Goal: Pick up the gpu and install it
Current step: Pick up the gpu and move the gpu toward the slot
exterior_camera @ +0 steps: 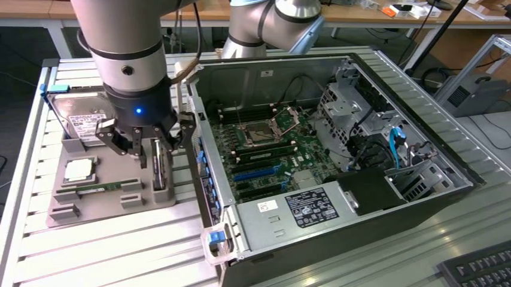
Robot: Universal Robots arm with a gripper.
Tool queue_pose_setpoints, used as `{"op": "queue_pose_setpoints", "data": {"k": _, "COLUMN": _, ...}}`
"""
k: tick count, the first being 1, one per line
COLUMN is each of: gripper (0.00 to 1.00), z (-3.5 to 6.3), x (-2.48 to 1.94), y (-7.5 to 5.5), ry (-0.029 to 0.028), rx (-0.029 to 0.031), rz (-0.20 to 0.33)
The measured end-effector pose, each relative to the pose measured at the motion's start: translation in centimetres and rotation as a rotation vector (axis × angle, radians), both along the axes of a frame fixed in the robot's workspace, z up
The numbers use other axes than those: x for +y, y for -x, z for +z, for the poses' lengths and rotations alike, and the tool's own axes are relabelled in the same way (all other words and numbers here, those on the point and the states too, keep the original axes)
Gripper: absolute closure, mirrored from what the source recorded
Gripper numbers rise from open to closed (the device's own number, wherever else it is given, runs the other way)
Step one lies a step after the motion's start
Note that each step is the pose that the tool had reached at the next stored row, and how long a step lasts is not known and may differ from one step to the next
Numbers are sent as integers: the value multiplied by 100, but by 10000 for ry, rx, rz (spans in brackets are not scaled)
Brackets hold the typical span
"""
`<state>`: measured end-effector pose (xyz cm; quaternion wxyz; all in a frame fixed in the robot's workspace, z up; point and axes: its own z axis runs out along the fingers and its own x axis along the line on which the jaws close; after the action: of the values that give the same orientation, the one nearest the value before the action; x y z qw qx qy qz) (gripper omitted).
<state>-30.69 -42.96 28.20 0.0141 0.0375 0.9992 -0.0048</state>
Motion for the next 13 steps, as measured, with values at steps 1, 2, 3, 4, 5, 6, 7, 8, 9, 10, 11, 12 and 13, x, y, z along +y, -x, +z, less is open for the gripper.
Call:
{"op": "queue_pose_setpoints", "data": {"k": 1, "gripper": 52, "z": -1, "x": 18, "y": 0, "ry": 32, "rx": 0, "rz": 0}}
{"op": "queue_pose_setpoints", "data": {"k": 2, "gripper": 52, "z": -3, "x": 37, "y": -1, "ry": 64, "rx": -1, "rz": 1}}
{"op": "queue_pose_setpoints", "data": {"k": 3, "gripper": 52, "z": -4, "x": 59, "y": -2, "ry": 98, "rx": 0, "rz": 0}}
{"op": "queue_pose_setpoints", "data": {"k": 4, "gripper": 52, "z": -4, "x": 78, "y": -2, "ry": 126, "rx": 0, "rz": 0}}
{"op": "queue_pose_setpoints", "data": {"k": 5, "gripper": 52, "z": -5, "x": 97, "y": -2, "ry": 152, "rx": 0, "rz": -1}}
{"op": "queue_pose_setpoints", "data": {"k": 6, "gripper": 52, "z": -5, "x": 117, "y": -3, "ry": 179, "rx": 0, "rz": -1}}
{"op": "queue_pose_setpoints", "data": {"k": 7, "gripper": 52, "z": -7, "x": 152, "y": -5, "ry": 229, "rx": 0, "rz": -1}}
{"op": "queue_pose_setpoints", "data": {"k": 8, "gripper": 52, "z": -8, "x": 181, "y": -5, "ry": 264, "rx": 0, "rz": 0}}
{"op": "queue_pose_setpoints", "data": {"k": 9, "gripper": 52, "z": -9, "x": 198, "y": -6, "ry": 288, "rx": 0, "rz": 0}}
{"op": "queue_pose_setpoints", "data": {"k": 10, "gripper": 52, "z": -11, "x": 237, "y": -6, "ry": 345, "rx": 1, "rz": 0}}
{"op": "queue_pose_setpoints", "data": {"k": 11, "gripper": 52, "z": -15, "x": 275, "y": -7, "ry": 391, "rx": 0, "rz": -1}}
{"op": "queue_pose_setpoints", "data": {"k": 12, "gripper": 52, "z": -21, "x": 319, "y": -8, "ry": 450, "rx": 0, "rz": -1}}
{"op": "queue_pose_setpoints", "data": {"k": 13, "gripper": 52, "z": -26, "x": 342, "y": -8, "ry": 478, "rx": 0, "rz": 0}}
